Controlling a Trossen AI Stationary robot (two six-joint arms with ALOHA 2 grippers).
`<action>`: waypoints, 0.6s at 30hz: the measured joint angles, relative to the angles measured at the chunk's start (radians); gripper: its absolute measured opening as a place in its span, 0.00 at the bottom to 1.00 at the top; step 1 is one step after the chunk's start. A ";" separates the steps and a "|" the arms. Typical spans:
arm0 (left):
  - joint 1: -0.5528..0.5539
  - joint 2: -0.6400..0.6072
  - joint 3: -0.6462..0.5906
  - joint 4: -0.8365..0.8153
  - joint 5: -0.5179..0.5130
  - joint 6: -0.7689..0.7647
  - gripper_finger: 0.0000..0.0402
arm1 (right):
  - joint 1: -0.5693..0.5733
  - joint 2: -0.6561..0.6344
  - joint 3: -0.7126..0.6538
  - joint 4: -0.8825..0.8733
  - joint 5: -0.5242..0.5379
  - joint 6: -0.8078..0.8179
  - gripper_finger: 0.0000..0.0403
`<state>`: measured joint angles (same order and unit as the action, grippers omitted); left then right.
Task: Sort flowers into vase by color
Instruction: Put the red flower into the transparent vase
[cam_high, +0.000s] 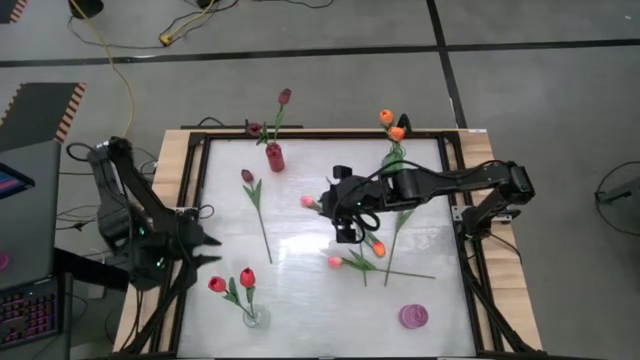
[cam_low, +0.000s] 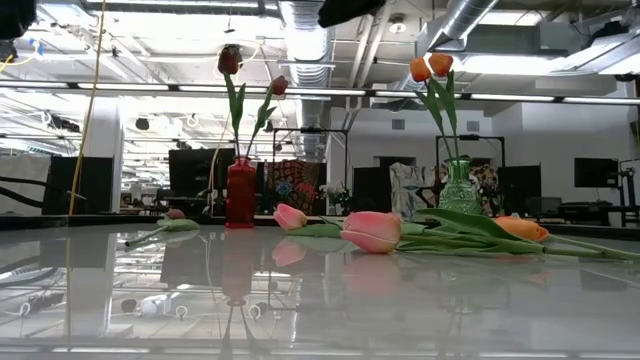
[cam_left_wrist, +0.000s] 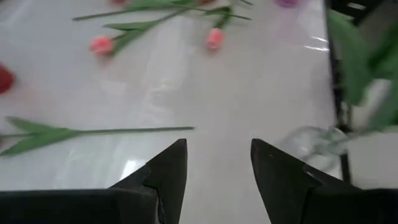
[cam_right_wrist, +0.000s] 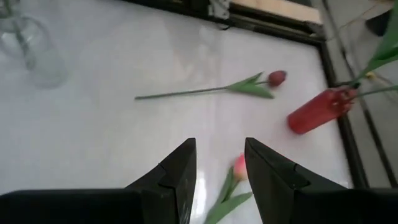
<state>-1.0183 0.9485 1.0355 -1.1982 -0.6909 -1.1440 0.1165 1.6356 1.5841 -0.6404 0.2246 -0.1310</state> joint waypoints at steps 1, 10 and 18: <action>0.016 -0.009 0.000 -0.017 -0.003 -0.003 0.41 | -0.001 0.000 0.000 -0.009 -0.018 0.001 0.40; 0.204 -0.137 -0.111 0.037 -0.003 0.085 0.41 | -0.001 -0.001 -0.026 -0.093 -0.045 0.038 0.40; 0.357 -0.325 -0.430 0.391 0.070 0.198 0.41 | -0.024 -0.102 -0.311 0.090 -0.045 0.131 0.40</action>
<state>-0.6611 0.6233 0.6058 -0.8072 -0.6206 -0.9464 0.0922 1.5336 1.2731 -0.5507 0.1795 -0.0003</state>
